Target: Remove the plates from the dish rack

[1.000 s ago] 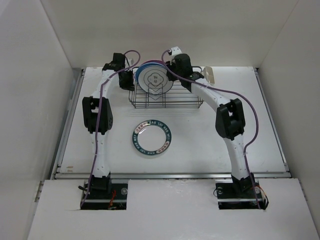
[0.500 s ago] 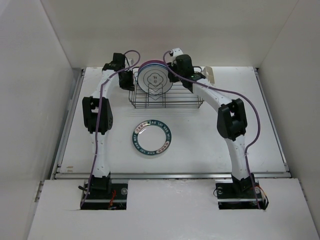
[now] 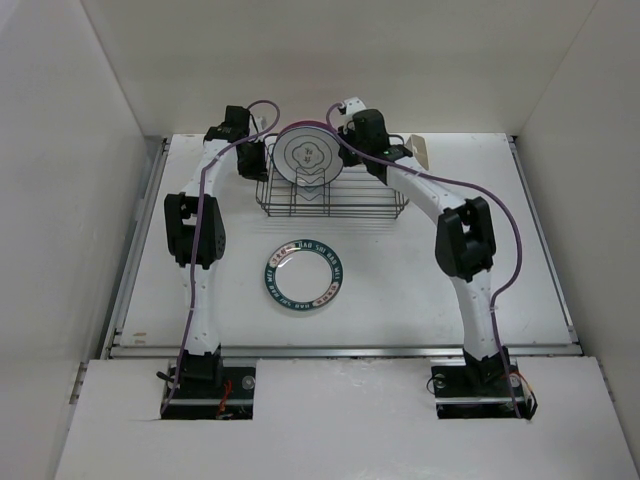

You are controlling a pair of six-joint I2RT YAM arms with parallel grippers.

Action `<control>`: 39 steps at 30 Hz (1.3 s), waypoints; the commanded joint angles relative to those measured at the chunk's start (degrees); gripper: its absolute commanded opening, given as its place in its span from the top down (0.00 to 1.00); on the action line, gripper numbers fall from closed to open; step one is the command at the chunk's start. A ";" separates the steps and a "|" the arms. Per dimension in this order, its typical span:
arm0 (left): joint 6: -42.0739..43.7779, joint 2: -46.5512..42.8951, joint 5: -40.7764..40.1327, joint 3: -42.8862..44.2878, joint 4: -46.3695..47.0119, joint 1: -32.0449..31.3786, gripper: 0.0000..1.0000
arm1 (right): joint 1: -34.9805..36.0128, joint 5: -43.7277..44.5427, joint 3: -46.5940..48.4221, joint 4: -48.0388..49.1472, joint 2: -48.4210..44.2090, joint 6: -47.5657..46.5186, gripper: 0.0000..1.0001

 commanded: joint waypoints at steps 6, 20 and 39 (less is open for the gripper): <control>0.39 -0.30 -1.15 1.45 -1.48 0.09 1.00 | -0.02 3.35 -3.25 9.27 -16.12 0.02 1.00; 0.39 -0.30 -1.14 1.45 -1.48 0.09 1.00 | -0.02 -10.07 -15.65 -3.08 -31.59 -2.18 1.00; -0.14 -0.30 -0.61 1.98 -1.48 0.09 1.00 | 9.38 -27.41 -23.91 -23.68 -22.20 -4.03 0.82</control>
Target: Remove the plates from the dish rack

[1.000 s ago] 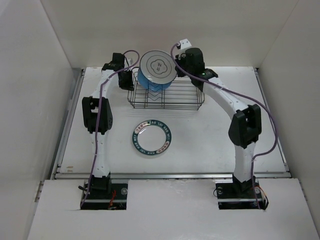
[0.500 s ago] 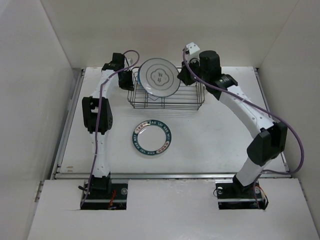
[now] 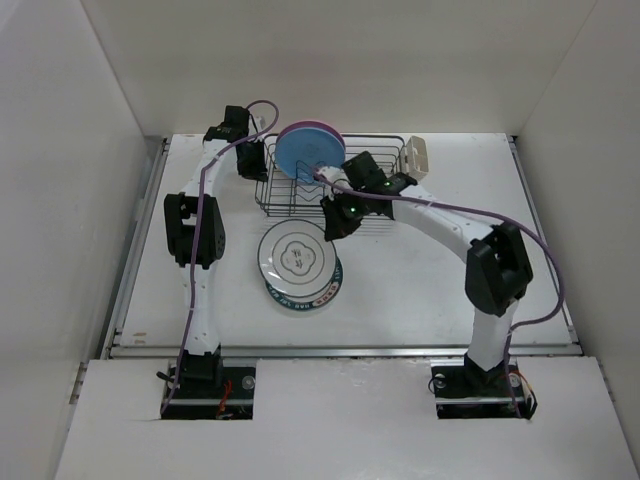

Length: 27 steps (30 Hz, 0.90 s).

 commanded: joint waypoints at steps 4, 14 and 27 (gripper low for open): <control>1.00 -0.30 -0.63 1.98 -2.00 0.02 1.00 | 0.75 6.82 1.57 -1.83 1.08 -0.68 0.81; 1.52 -0.30 0.51 1.98 -2.01 0.02 1.00 | 0.75 13.50 8.86 -0.61 -1.37 -1.82 0.33; 2.05 -0.30 1.04 1.98 -2.01 -1.04 1.00 | -5.66 38.12 33.87 24.45 17.59 1.43 0.39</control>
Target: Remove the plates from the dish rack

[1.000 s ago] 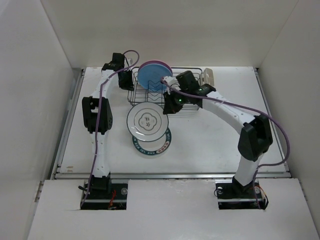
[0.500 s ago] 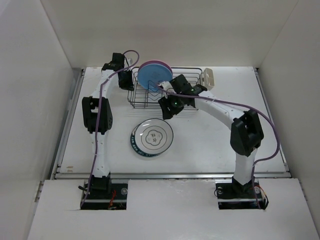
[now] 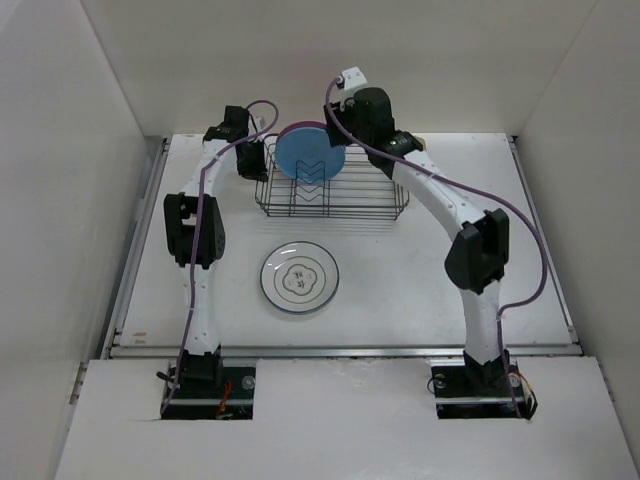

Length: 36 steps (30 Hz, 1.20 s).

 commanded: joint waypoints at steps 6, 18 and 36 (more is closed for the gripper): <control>2.67 -0.32 -1.15 1.98 -1.96 -1.54 1.00 | -1.34 1.58 9.86 9.13 11.54 0.79 0.44; 3.81 1.53 -1.16 2.51 -1.44 -1.54 1.00 | -2.39 -0.02 8.11 12.46 15.49 2.55 0.68; -0.49 2.05 -0.02 3.03 -1.96 -1.54 1.00 | -2.92 2.97 6.88 13.88 13.67 1.59 1.00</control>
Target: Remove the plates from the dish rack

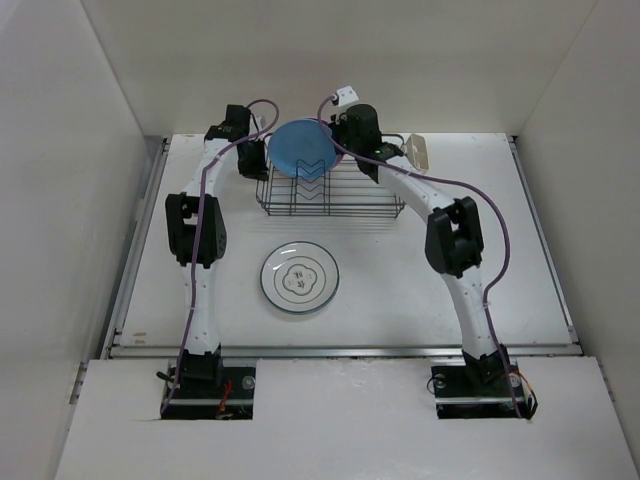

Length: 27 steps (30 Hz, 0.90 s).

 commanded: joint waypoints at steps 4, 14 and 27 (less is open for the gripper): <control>-2.83 1.03 0.92 1.22 -0.61 -1.23 1.00 | 0.38 7.01 -2.11 8.67 -9.38 -0.54 1.00; -4.58 1.03 1.45 1.22 -0.61 -0.71 1.00 | 0.38 10.71 -13.18 13.34 -22.13 -7.93 1.00; -2.91 -0.02 1.98 1.22 -0.61 -0.71 1.00 | 0.91 3.10 -24.00 -8.33 -38.30 -6.34 1.00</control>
